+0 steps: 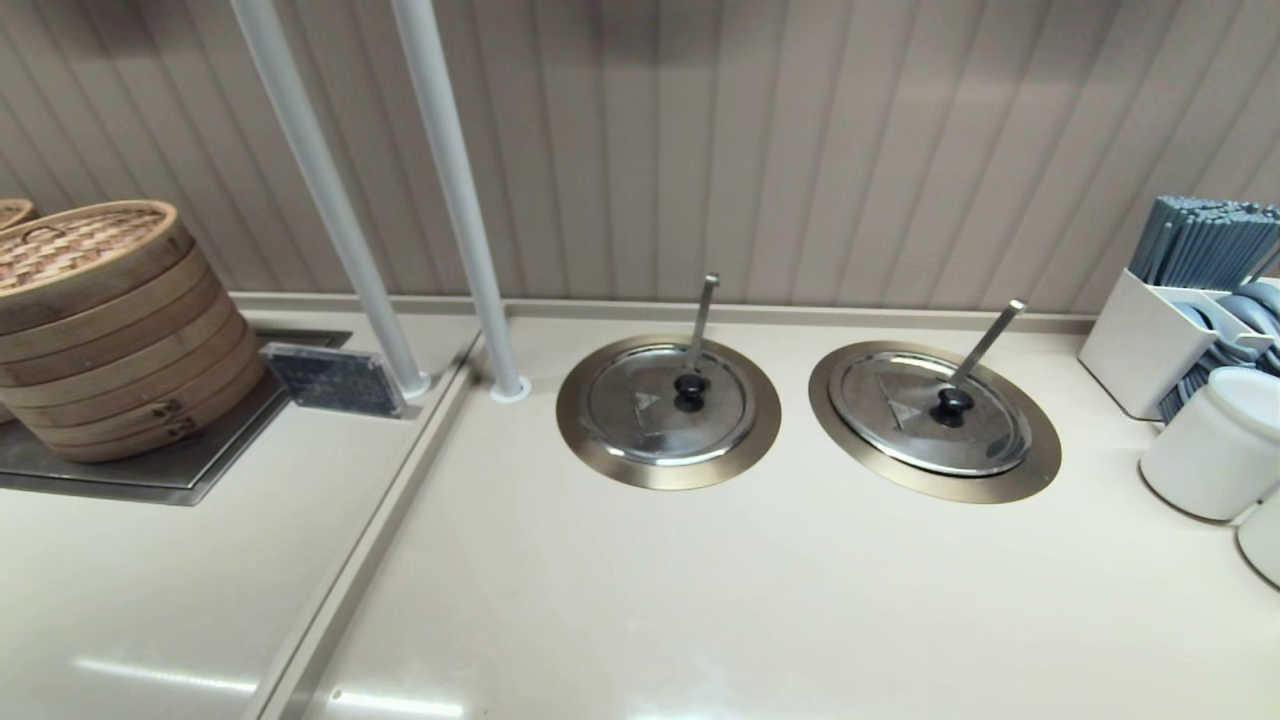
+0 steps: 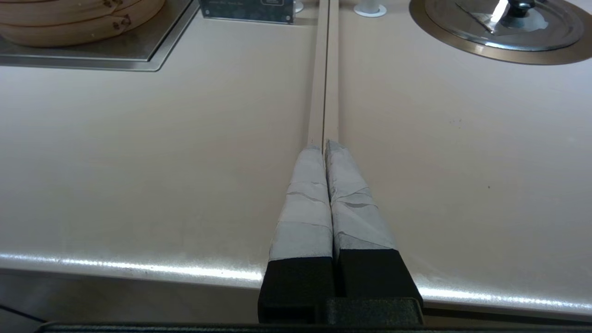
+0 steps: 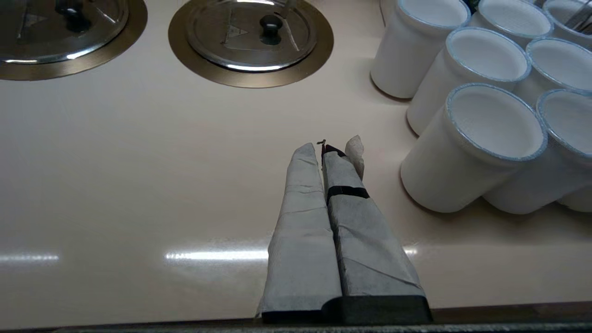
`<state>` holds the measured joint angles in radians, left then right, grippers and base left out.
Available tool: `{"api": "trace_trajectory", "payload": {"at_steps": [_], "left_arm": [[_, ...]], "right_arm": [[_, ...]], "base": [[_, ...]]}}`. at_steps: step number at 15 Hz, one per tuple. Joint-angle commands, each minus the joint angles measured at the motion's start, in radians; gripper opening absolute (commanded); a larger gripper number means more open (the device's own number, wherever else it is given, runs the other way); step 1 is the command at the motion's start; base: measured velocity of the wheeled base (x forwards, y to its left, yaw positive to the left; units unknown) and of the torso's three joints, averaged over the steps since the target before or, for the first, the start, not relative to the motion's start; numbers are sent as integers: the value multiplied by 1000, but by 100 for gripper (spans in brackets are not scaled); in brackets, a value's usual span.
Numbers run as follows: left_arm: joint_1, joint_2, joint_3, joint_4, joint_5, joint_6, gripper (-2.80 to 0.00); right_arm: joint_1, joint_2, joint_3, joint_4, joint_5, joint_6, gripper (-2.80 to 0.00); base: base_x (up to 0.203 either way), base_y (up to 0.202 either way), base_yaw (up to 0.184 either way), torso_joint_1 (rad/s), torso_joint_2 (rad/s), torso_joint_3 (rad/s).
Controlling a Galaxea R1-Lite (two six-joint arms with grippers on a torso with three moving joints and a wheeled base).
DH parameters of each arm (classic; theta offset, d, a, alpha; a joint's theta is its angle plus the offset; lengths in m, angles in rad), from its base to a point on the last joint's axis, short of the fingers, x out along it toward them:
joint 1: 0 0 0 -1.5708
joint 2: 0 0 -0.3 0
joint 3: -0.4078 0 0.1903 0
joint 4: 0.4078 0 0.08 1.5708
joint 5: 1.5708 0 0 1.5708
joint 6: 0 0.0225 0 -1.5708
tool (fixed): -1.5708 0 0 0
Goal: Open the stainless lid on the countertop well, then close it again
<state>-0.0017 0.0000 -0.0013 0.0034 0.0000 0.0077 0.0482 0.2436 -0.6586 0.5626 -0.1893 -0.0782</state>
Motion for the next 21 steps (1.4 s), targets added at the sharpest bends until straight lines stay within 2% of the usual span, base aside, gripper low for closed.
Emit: {"api": "trace_trajectory", "payload": {"at_steps": [1,3,4,7,8,10,21], "left_arm": [[0,0,0,0,0,0,-280],[0,0,0,0,0,0,-280],[0,0,0,0,0,0,-280],[0,0,0,0,0,0,-280],[0,0,0,0,0,0,-280],[0,0,0,0,0,-1,-280],[0,0,0,0,0,0,-280]], "right_arm": [[-30,-229,63,-3,83,12,-280],[-38,-247,199,-99,144,104,-280],[-40,-246,292,-178,163,101,-280],[-42,-243,602,-492,203,11,-280],[-43,-243,658,-522,214,-15,-280],[-44,-242,659,-559,241,-73,-280],[-44,-241,657,-558,232,-29,-280]], "base": [[0,0,0,0,0,0],[0,0,0,0,0,0],[0,0,0,0,0,0],[0,0,0,0,0,0],[0,0,0,0,0,0],[0,0,0,0,0,0],[0,0,0,0,0,0]]}}
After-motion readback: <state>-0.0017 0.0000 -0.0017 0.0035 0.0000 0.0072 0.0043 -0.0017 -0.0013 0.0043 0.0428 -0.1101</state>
